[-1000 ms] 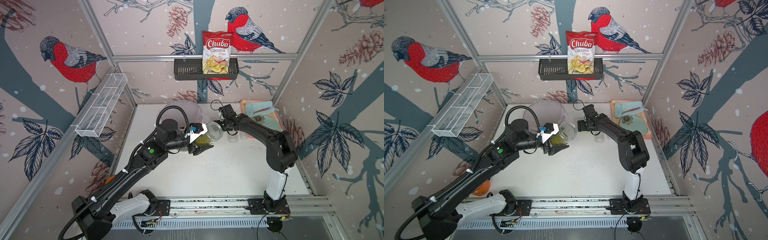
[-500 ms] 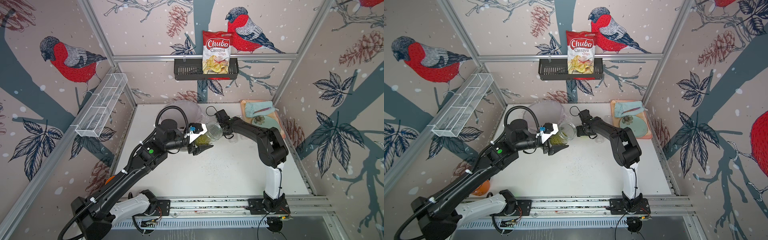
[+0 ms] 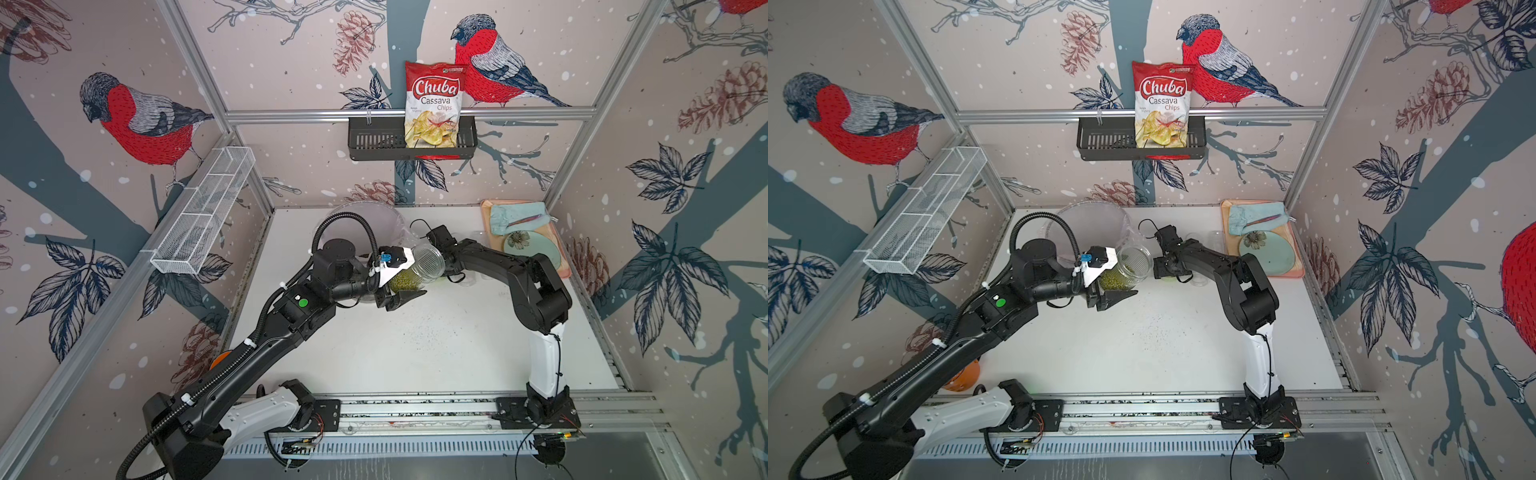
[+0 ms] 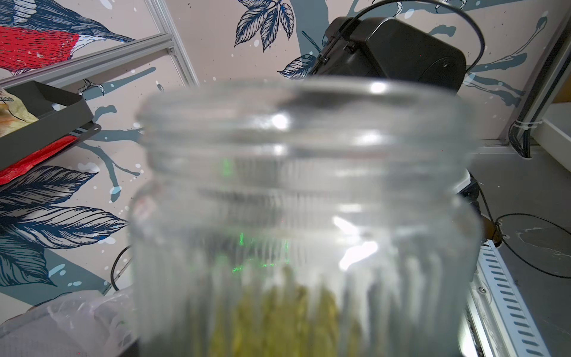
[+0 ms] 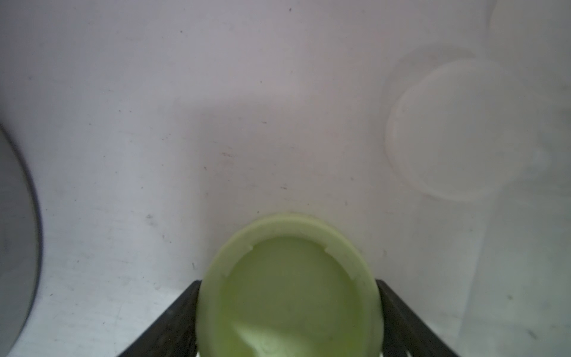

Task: Empty moldy mung beans from jars
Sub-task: Place the lid at the center of the board.

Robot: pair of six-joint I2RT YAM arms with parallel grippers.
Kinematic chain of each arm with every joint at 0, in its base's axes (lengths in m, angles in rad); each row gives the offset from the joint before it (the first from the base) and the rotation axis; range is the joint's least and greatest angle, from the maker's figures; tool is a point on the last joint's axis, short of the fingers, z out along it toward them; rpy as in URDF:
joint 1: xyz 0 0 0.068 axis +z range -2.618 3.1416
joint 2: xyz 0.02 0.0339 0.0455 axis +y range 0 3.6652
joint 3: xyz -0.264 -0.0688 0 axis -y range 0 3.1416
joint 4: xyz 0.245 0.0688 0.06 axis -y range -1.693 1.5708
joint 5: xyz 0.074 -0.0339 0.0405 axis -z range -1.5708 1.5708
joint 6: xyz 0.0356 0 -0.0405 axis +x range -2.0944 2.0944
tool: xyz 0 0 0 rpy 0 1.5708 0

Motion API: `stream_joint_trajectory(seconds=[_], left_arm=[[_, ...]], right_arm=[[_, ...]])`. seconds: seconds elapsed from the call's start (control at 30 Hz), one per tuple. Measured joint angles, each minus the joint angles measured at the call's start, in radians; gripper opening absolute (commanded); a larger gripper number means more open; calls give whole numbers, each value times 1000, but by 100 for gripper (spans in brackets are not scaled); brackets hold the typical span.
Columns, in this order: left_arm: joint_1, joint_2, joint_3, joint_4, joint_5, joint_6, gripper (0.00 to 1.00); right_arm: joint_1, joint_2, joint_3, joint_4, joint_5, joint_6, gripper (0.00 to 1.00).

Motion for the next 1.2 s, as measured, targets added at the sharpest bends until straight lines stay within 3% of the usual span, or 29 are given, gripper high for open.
stream_joint_trajectory(seconds=[0.53,1.2], left_arm=[[0,-19,-6,1,-6,12,0],[0,3,21,-2,-16,13,0]], right_arm=[[12,-6,18,-12,49,0,100],[31,-159,47,-30,118,27,100]])
